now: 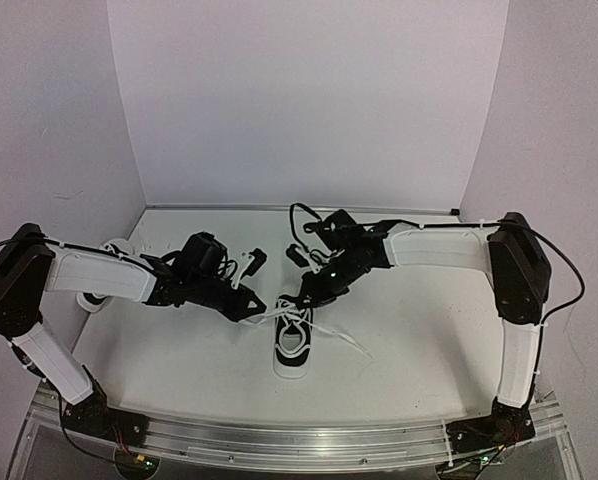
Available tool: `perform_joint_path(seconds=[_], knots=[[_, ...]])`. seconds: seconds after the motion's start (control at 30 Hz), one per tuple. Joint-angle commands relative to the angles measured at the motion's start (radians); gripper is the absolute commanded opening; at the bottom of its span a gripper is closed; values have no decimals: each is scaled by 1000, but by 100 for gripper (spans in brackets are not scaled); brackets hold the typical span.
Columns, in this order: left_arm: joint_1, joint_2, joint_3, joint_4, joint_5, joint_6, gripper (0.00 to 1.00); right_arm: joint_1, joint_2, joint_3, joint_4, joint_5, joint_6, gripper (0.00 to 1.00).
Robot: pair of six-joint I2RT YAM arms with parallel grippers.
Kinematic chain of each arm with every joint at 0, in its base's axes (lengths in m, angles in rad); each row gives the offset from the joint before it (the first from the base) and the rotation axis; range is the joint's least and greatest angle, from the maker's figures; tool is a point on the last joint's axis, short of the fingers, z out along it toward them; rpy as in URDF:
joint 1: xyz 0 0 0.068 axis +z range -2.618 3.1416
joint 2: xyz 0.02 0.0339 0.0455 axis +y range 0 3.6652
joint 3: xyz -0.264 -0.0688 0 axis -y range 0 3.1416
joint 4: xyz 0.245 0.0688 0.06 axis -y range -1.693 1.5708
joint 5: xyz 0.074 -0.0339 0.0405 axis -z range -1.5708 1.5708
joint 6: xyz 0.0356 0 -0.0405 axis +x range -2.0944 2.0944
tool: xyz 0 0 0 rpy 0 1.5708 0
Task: Tie the shoes
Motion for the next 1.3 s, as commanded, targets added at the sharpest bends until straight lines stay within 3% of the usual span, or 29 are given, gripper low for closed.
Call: perform_joint_path(seconds=[0.0, 0.27, 0.4, 0.5, 0.63, 0.83, 0.93, 1.03, 1.27], knots=[[5, 0, 35, 7, -24, 14, 0, -9, -88, 24, -7, 32, -1, 0], [5, -50, 26, -13, -67, 63, 2, -9, -70, 11, -3, -9, -4, 0], [4, -116, 7, -4, -93, 113, 20, -10, -60, 5, 3, -27, -5, 0], [4, -221, -62, 102, -126, 161, 35, -10, -57, 4, 7, -32, -1, 0], [-2, -347, -127, 158, -111, 321, 44, -9, -53, 5, 12, -36, 1, 0], [-30, -335, -105, 121, -33, 548, 43, -10, -39, 10, 20, -44, 8, 0], [-92, -252, -34, 54, -111, 684, 40, -9, -32, 11, 24, -54, 11, 0], [-147, -156, 45, -25, -177, 788, 31, -12, -27, 11, 26, -59, 16, 0], [-197, -27, 121, -32, -213, 892, 25, -18, -25, 9, 29, -78, 19, 0]])
